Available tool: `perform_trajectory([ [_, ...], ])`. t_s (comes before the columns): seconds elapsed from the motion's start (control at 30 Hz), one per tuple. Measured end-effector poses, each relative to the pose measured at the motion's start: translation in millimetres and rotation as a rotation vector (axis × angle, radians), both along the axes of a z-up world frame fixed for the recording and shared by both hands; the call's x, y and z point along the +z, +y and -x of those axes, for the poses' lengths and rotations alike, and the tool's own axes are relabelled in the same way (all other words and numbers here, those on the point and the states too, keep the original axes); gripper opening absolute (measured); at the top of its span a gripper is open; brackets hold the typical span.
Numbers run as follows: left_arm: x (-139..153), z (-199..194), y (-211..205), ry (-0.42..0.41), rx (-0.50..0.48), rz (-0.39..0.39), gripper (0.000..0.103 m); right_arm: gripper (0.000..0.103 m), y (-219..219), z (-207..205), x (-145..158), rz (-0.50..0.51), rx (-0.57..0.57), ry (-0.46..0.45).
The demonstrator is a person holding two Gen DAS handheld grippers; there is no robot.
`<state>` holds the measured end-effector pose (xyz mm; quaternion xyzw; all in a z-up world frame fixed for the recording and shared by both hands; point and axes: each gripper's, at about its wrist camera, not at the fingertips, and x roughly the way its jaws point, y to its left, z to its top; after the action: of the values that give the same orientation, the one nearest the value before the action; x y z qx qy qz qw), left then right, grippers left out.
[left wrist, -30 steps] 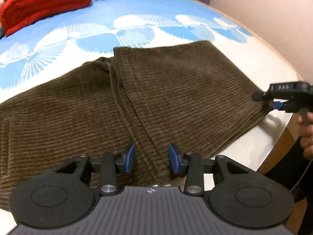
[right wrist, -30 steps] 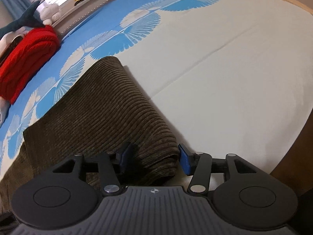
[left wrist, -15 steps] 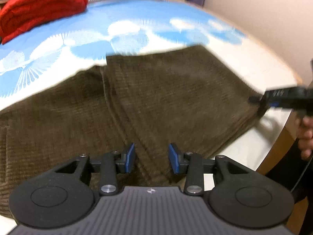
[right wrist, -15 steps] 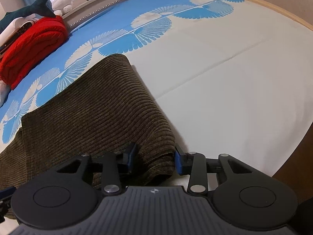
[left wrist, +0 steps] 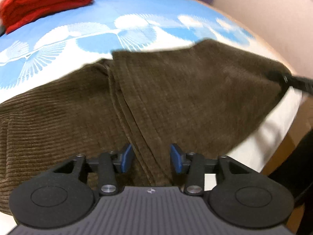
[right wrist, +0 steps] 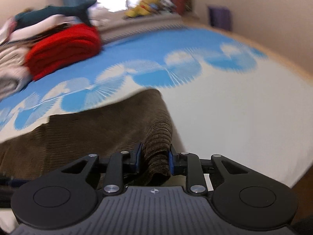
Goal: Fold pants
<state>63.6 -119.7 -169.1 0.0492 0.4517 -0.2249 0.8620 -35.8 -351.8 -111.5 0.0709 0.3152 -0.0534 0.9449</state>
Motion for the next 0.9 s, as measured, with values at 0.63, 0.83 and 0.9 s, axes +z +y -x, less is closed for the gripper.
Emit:
perform_trajectory([
  [0.63, 40.3, -29.1, 37.2, 0.129, 0.136, 0.562, 0.080, 0.025, 167.8, 71.9, 0.6, 0.562, 0.722, -0.316],
  [0.83, 16.3, -50.6, 39.8, 0.225, 0.262, 0.516, 0.046, 0.025, 174.7, 76.1, -1.4, 0.570, 0.770, -0.306],
  [0.9, 19.4, -56.9, 36.7, 0.209, 0.254, 0.488, 0.031, 0.025, 173.0, 76.6, 2.2, 0.557, 0.777, -0.297],
])
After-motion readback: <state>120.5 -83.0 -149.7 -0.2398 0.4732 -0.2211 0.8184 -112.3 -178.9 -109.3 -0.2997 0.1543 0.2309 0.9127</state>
